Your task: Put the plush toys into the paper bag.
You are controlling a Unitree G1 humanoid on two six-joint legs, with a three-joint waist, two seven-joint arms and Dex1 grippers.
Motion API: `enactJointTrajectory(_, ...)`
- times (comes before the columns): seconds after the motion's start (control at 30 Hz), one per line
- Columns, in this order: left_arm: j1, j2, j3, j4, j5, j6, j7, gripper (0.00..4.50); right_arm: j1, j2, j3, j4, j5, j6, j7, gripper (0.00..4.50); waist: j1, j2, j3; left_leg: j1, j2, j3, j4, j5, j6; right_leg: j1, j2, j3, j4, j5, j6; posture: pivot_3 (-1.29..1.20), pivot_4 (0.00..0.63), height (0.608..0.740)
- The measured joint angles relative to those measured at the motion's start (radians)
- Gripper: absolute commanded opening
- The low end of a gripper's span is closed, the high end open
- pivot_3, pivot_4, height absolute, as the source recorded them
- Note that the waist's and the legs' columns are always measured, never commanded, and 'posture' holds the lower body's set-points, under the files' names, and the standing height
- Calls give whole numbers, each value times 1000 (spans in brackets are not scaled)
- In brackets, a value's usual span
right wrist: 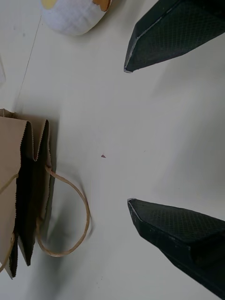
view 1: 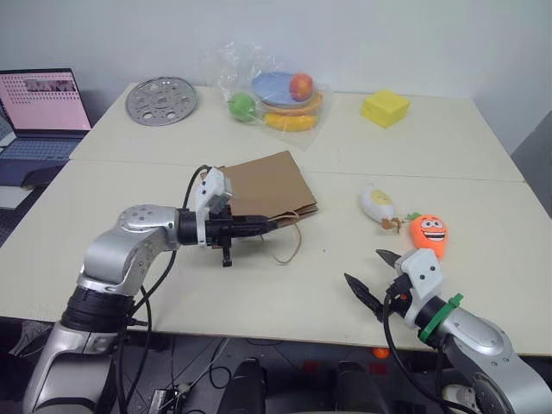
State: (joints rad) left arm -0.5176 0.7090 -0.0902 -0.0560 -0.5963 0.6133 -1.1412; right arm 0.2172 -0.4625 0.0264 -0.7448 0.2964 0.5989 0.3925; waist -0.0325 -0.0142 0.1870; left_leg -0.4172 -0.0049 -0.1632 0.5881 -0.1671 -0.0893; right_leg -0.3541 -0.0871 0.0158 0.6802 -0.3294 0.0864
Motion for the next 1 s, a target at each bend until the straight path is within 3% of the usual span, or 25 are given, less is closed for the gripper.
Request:
enactJointTrajectory(0.1, -31, -4, 4, 44, -16, 49, -4, 30, -48, 3, 17, 10, 1, 15, 2, 4500, 0, -1, 1, 0, 0, 0, 0, 0, 0, 0, 0, 0, 0, 0, 0, 0, 150, 740)
enactJointTrajectory(0.2, -136, -14, 41, 71, -64, 122, -6, 0, -204, 50, 48, 51, 46, 56, 22, 3929, -2, -4, 3, 0, 0, 0, 1, 0, 0, 0, 0, 1, 0, 0, -1, 0, 150, 740)
enactJointTrajectory(0.4, -186, -35, 66, 52, -91, 154, -6, 0, -465, 139, 119, 161, 97, 128, 22, 1696, -2, -3, 3, 0, 0, 0, -3, 0, 0, -2, 1, 0, 0, 2, -1, 0, 150, 740)
enactJointTrajectory(0.53, -188, -42, 67, 53, -91, 162, -3, 0, -517, 168, 172, 245, 76, 126, 21, 204, -1, -3, 3, -1, 0, 0, -6, 0, 0, -4, 1, 0, 1, 3, -2, 0, 150, 740)
enactJointTrajectory(0.57, -189, -44, 68, 52, -92, 164, -2, 0, -522, 174, 177, 260, 73, 123, 21, 38, -2, -3, 3, 0, 0, 0, -6, 0, 0, -4, 1, 0, 1, 3, -2, 0, 150, 740)
enactJointTrajectory(1.0, -183, -56, 111, 26, -114, 179, 34, 0, -686, 351, 265, 580, -44, -19, 15, 38, -16, -3, 3, 0, 0, 0, -7, 1, -1, -4, 1, 1, 1, 3, -3, 0, 150, 740)
